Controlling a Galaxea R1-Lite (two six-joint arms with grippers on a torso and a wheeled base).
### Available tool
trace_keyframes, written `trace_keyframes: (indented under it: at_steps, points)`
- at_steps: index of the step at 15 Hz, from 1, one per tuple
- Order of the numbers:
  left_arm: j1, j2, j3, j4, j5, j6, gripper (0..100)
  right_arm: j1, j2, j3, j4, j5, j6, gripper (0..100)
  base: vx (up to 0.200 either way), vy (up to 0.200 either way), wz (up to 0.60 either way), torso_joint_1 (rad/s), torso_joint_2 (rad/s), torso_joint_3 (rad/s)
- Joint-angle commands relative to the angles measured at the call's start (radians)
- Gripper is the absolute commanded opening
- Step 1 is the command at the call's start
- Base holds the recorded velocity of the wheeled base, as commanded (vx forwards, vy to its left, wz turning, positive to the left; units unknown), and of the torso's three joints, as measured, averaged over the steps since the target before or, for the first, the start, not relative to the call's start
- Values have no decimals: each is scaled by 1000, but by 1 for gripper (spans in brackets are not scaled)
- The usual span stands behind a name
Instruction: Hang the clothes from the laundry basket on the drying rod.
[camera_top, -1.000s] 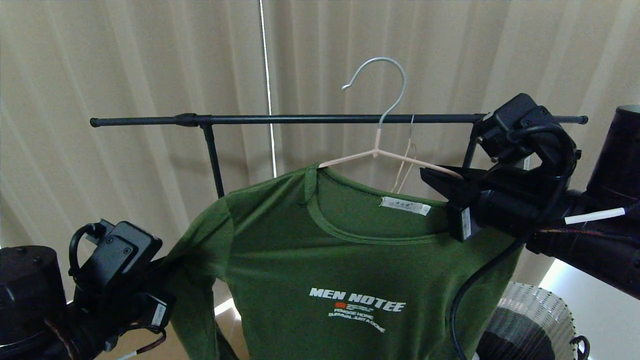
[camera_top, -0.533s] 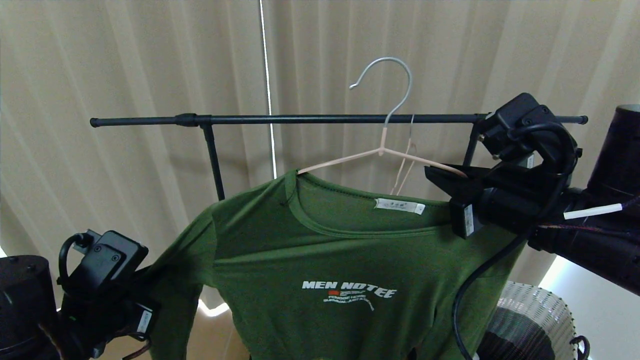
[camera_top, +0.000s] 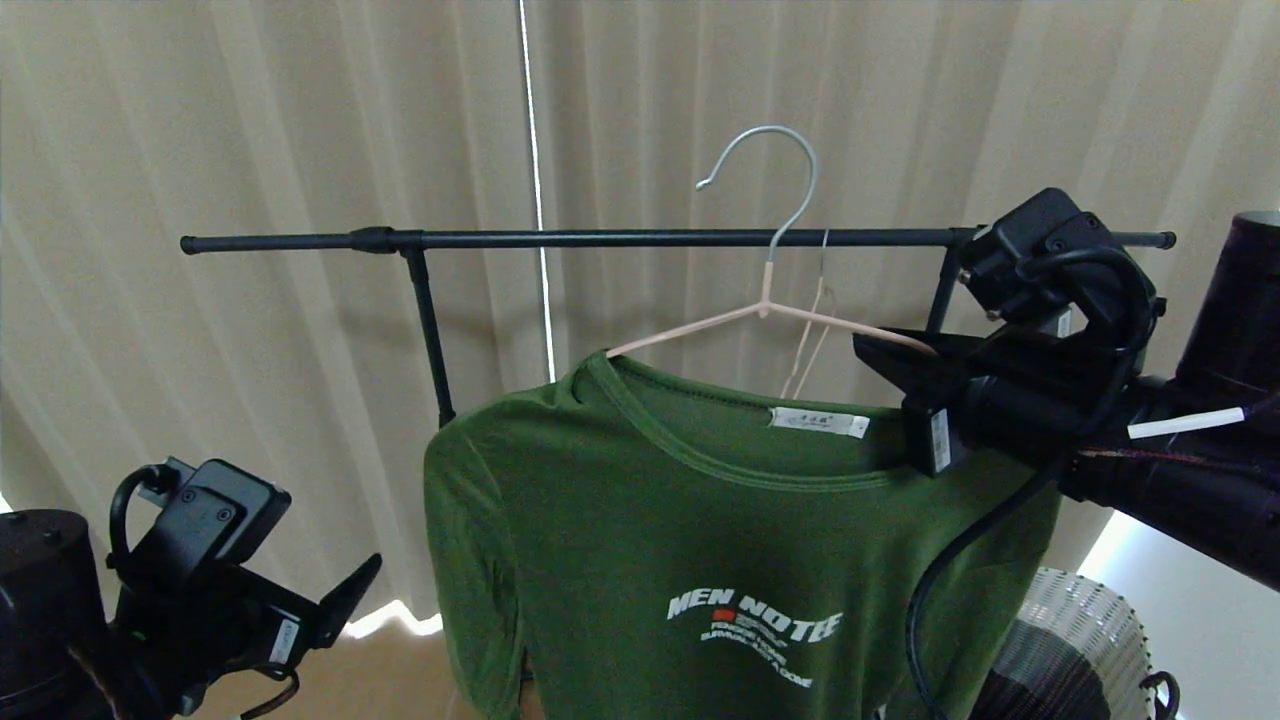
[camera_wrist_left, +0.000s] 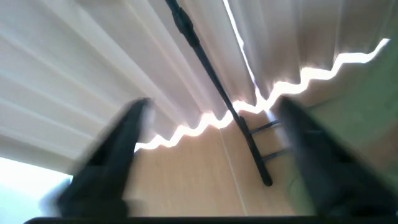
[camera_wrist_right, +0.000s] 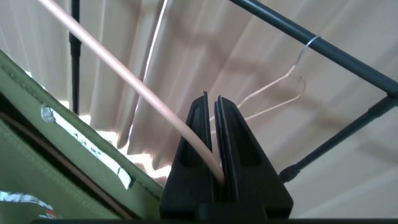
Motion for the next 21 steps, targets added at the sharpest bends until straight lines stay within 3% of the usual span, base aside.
trace_keyframes:
  at_steps: [1, 4, 5, 7, 8, 11, 19, 21]
  points:
    - [-7, -25, 21, 0, -2, 1, 100, -14, 5, 8, 1, 0, 0, 0, 0, 0, 0, 0, 0, 0]
    - [-10, -84, 36, 0, -2, -13, 100, -45, 3, 24, 15, -3, -1, 0, 0, 0, 0, 0, 0, 0]
    - [-5, -136, 62, 0, -11, -59, 100, -76, 5, 74, 17, -8, -3, 0, 0, 0, 0, 0, 0, 0]
    - [-2, -193, 72, 2, -16, -97, 100, -106, 9, 105, 35, -52, -4, 0, 0, 0, 0, 0, 0, 0]
    - [-1, -213, 66, 5, -19, -117, 100, -109, 6, 103, 110, -115, -1, 0, 0, 0, 0, 0, 0, 0]
    - [13, -214, 66, 2, -19, -100, 100, -145, 0, 103, 218, -157, 22, 0, 0, 0, 0, 0, 0, 0]
    - [15, -223, 69, 2, -17, -93, 100, -172, -12, 102, 213, -169, 23, 0, 0, 0, 0, 0, 0, 0]
    - [13, -225, 70, 2, -17, -93, 100, -174, -11, 99, 212, -169, 23, 0, 0, 200, 0, 2, 0, 5]
